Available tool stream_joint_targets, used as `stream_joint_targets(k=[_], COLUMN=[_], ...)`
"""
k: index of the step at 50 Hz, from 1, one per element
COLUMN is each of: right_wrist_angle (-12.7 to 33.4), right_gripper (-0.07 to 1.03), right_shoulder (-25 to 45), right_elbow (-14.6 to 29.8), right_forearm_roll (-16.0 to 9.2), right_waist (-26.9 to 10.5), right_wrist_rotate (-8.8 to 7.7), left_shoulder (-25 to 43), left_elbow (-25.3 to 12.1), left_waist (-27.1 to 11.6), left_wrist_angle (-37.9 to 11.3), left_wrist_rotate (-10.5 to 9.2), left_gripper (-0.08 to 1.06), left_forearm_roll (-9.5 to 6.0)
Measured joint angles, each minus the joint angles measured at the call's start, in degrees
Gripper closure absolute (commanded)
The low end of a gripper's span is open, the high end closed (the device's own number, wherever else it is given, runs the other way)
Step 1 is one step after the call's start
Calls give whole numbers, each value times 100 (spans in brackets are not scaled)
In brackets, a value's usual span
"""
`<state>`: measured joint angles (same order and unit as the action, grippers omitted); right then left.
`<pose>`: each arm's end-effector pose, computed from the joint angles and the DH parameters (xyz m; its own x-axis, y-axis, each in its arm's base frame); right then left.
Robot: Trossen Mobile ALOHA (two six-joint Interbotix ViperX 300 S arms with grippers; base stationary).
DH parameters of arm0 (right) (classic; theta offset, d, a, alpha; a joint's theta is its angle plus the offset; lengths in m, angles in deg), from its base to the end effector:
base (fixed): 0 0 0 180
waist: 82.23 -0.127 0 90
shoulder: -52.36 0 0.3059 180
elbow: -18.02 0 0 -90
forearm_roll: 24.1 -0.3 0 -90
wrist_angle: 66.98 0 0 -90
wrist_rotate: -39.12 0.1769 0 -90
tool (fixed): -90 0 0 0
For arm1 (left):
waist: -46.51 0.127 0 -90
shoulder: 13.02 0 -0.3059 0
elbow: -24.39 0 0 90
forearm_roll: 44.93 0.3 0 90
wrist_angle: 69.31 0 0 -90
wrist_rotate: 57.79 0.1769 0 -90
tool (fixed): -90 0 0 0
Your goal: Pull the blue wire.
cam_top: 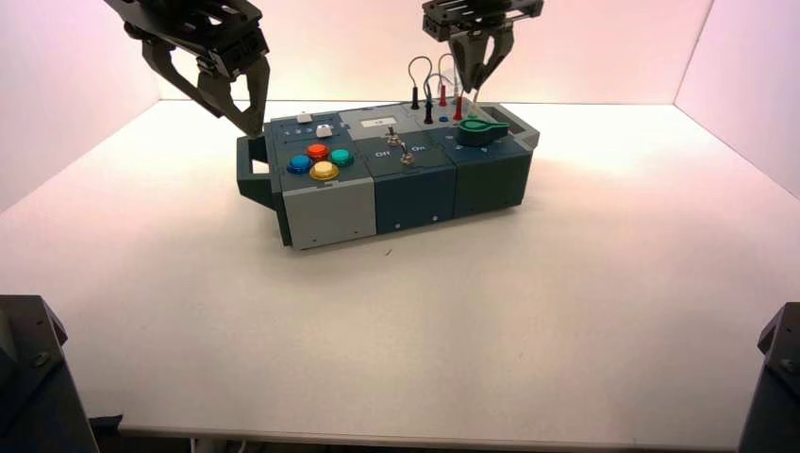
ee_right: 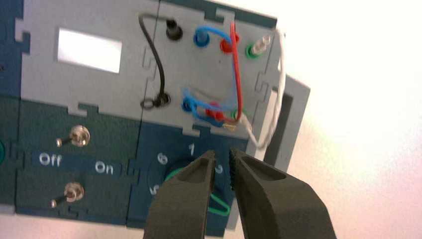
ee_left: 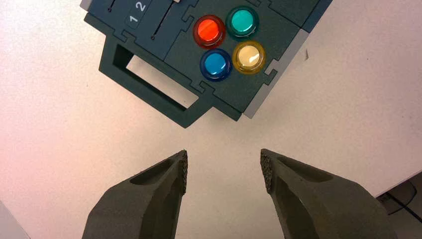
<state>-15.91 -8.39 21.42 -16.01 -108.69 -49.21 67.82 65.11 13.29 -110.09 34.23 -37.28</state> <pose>0.4205 0.1877 0.0920 0.2544 0.0043 -0.9671 -0.4717 0.8736 -0.1202 0.2269 -0.1302 0.1043 0.3040 -0.0951 -0.9479 0.6269 0.7692 0.1239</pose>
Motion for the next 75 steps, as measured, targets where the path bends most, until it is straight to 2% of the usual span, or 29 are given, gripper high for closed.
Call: stream_joint_targets(k=[5, 16, 22, 27, 36, 44, 51, 60, 75], right_wrist_angle=[18, 44, 97, 176, 167, -105, -387, -633, -800], right_gripper=[61, 61, 61, 61, 61, 61, 61, 60, 60], right_shoulder=[-158, -817, -1485, -2136, -3445, -4333, -4922, -5186, -5019], right_elbow=[-167, -606, -1011, -1477, -2742, -3744, -4307, -4737, -4799], right_forearm_roll=[18, 18, 26, 18, 18, 18, 18, 0, -44], right_waist=[-9, -35, -79, -105, -123, -123, -114, -114, -114], right_wrist_rotate=[0, 0, 0, 0, -26, -26, -9, -9, -9], left_shoulder=[0, 18, 35, 53, 123, 220, 246, 281, 404], left_elbow=[0, 0, 0, 0, 0, 0, 0, 0, 0], left_waist=[0, 0, 0, 0, 0, 0, 9, 9, 9], left_wrist_angle=[0, 0, 0, 0, 0, -18, -35, -62, -88], left_wrist_rotate=[-9, -9, 0, 0, 0, 0, -9, -9, 0], left_gripper=[21, 21, 21, 21, 21, 21, 21, 21, 21], left_forearm_roll=[0, 0, 0, 0, 0, 0, 0, 0, 0])
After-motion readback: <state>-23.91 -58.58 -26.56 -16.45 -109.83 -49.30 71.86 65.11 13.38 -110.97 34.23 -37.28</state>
